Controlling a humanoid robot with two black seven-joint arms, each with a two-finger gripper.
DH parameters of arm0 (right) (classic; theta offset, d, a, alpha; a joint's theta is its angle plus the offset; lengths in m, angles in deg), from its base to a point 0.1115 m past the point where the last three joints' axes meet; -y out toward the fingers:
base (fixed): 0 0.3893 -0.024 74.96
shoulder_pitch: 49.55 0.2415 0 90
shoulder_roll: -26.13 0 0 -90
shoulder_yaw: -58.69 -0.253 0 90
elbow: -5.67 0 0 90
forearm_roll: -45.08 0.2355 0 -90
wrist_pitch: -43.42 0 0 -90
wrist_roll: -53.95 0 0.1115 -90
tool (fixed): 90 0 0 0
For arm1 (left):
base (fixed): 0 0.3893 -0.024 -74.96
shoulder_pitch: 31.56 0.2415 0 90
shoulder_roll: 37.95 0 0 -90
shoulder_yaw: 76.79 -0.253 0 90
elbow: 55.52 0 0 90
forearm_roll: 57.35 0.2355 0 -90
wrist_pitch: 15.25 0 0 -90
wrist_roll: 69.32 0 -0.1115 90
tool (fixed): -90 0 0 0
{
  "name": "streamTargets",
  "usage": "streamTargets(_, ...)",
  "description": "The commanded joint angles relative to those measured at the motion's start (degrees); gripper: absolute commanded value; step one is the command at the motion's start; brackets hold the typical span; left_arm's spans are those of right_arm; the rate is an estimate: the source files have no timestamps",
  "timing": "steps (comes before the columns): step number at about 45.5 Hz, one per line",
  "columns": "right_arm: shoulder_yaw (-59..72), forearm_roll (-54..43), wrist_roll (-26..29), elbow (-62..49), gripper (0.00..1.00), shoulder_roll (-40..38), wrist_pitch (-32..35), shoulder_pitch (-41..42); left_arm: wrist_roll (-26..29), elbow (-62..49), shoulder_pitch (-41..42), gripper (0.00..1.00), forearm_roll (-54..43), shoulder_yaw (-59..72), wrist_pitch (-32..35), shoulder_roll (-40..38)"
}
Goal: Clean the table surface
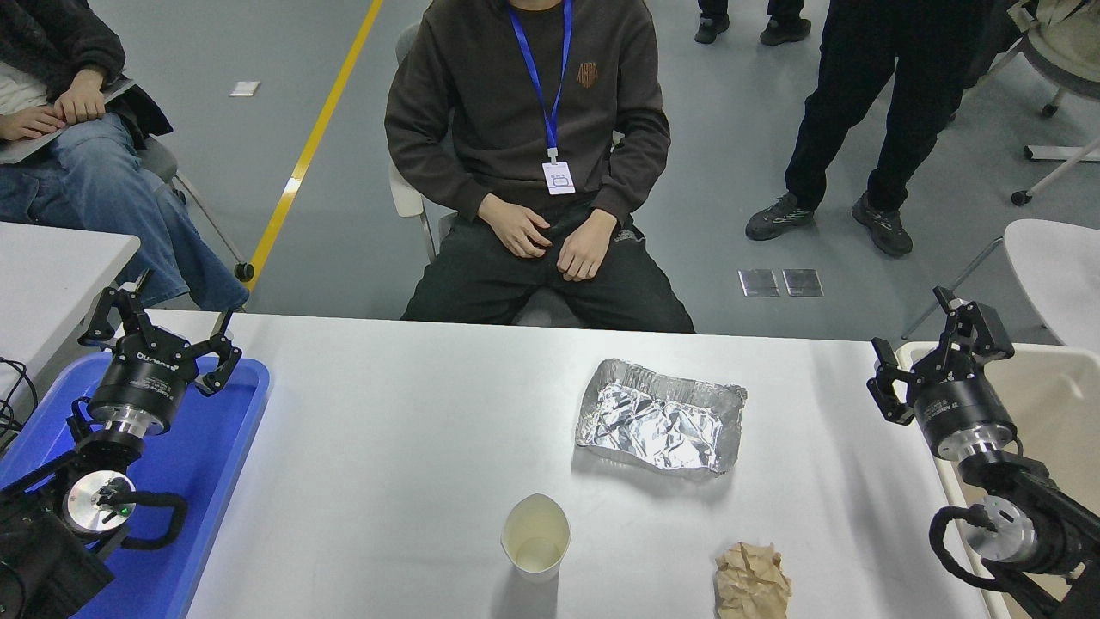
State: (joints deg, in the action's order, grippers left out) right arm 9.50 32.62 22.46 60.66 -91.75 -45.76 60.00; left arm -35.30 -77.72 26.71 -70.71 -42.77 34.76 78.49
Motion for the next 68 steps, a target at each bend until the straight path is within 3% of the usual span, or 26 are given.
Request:
streamTargets(1,0.23,-0.02,0.64,1.08,0.99,-0.07,0.14,-0.04,0.00,-0.04,0.00,1.00,0.00,0.00,0.00,0.01)
streamTargets(17,1.63,-0.37,0.64,0.82,0.99,-2.97,0.32,0.40,0.00,0.05,0.00,1.00,0.00,0.00,0.00,0.01)
streamTargets(34,2.16,0.51,1.69,0.47,0.99,-3.85,5.77,0.40,-0.09,-0.04,-0.09,1.00,0.00,0.09,-0.09,-0.08)
streamTargets(46,0.58,0.68,1.87,0.20,0.99,-3.15,-1.43,0.49,-0.09,-0.04,-0.09,1.00,0.00,0.09,-0.09,-0.08)
streamTargets(68,1.20,0.51,5.91,5.56,0.99,-4.28,-7.33,0.31,-0.09,-0.04,-0.09,1.00,0.00,0.09,-0.09,-0.08)
